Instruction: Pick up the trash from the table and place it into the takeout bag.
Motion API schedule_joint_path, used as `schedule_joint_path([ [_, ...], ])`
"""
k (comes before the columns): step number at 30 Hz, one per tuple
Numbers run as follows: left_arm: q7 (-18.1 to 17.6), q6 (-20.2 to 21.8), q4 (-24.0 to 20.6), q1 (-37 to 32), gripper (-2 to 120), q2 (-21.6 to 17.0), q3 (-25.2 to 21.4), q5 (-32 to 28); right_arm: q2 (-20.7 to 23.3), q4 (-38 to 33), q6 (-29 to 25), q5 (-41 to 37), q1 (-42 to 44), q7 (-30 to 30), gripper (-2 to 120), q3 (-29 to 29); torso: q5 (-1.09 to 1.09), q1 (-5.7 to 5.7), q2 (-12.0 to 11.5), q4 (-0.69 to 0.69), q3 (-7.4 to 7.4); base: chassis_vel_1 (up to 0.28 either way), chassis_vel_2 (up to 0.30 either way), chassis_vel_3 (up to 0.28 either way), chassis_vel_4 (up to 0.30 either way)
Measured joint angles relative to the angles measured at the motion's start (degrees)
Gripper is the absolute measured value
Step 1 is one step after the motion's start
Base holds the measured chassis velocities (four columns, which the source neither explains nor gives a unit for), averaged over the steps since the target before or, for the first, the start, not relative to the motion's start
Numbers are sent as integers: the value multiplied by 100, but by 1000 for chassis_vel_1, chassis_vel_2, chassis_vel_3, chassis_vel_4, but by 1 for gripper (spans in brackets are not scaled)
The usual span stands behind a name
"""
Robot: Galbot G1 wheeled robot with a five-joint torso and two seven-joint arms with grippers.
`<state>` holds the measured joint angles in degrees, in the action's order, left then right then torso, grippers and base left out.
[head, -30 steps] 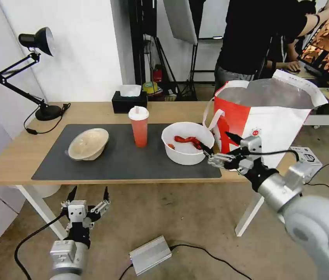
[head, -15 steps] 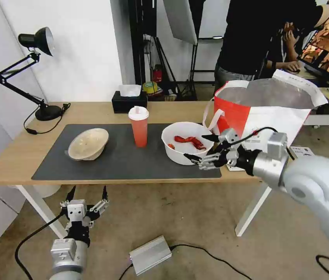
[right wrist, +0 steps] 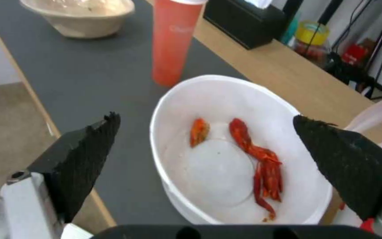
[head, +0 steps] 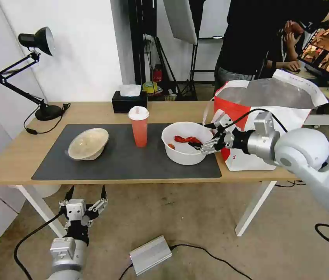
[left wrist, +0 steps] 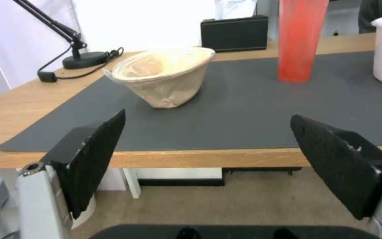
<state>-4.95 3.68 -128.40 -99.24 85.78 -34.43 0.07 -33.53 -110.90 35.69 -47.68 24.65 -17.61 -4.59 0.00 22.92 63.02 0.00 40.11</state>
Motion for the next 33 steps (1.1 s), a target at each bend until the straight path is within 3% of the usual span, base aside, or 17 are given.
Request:
schedule_joint_path([
  [11, 0, 15, 35, 83, 100, 7, -48, -9, -453, 502, 185, -3, -709, 172, 100, -853, 0, 0, 0, 0, 0, 0, 0, 0, 0],
  [33, -7, 31, 51, 118, 100, 0, -124, -31, -1024, 932, 573, -226, -1273, 765, 100, -1630, -1, 0, 0, 0, 0, 0, 0, 0, 0],
])
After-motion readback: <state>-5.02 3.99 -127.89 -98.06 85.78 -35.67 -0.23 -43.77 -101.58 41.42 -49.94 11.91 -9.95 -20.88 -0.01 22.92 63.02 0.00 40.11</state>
